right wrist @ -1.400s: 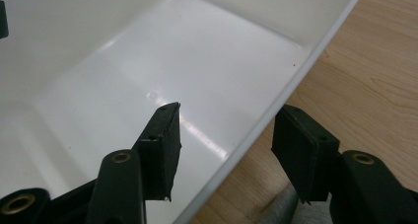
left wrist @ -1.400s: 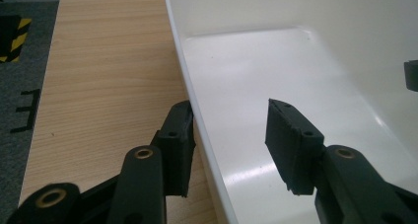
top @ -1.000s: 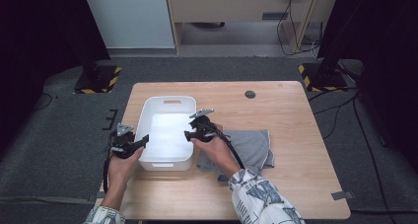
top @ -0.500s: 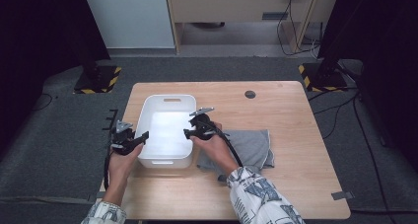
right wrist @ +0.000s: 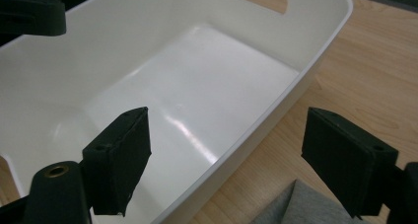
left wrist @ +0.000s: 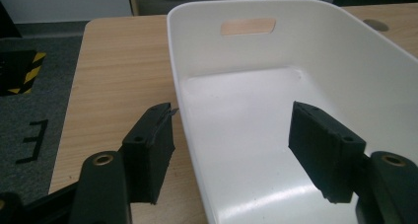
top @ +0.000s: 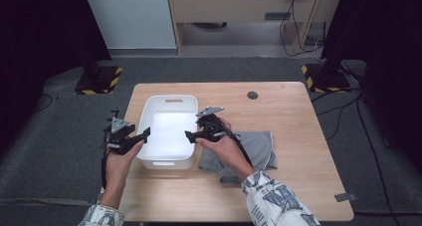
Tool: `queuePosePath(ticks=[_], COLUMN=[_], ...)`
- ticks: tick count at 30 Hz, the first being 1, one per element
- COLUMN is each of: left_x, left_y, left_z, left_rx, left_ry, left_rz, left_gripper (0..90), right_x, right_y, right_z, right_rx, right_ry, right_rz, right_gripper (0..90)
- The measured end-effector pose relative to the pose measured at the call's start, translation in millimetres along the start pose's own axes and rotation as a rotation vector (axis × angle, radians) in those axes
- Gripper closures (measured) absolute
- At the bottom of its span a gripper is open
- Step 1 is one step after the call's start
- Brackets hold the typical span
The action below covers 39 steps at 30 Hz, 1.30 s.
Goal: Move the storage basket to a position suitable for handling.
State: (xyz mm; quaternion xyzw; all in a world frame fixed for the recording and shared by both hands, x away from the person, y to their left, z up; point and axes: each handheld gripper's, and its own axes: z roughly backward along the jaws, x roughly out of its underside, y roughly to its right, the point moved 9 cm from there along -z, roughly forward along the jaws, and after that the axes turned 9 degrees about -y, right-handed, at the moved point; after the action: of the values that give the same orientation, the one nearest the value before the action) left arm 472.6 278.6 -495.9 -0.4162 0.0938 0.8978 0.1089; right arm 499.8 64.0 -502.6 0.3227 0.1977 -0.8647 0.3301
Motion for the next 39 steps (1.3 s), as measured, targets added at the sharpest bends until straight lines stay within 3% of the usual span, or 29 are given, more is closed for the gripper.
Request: queuePosePath(ticks=[7,12,17,25,35,39], left_x=[-14.3,-23.9,-30.7,-30.3,-29.9,-27.0], left_y=[21.8,43.6,68.9,93.0,120.6,130.2], left_z=[11.1,18.7,18.9,11.6,6.8,3.8], left_rx=[0.074,0.104,0.141,0.175,0.219,0.238], left_ry=[0.003,0.006,0.005,-0.006,-0.010,-0.008], left_rz=[-0.047,-0.082,-0.109,-0.136,-0.175,-0.170], left_gripper=[20.5,13.0,12.5,12.6,13.0,13.1], right_x=[1.2,12.6,29.7,51.9,65.9,69.7], right_y=[13.1,32.8,56.4,84.7,100.9,105.3], right_z=[17.2,35.0,51.0,63.8,66.8,67.0], right_rx=[-0.002,0.015,0.036,0.065,0.082,0.088], right_ry=[-0.001,0.005,-0.012,-0.040,-0.061,-0.071], right_rz=[0.000,0.002,-0.016,-0.033,-0.054,-0.059], right_gripper=[10.0,9.0,13.3,23.0,23.2,23.6])
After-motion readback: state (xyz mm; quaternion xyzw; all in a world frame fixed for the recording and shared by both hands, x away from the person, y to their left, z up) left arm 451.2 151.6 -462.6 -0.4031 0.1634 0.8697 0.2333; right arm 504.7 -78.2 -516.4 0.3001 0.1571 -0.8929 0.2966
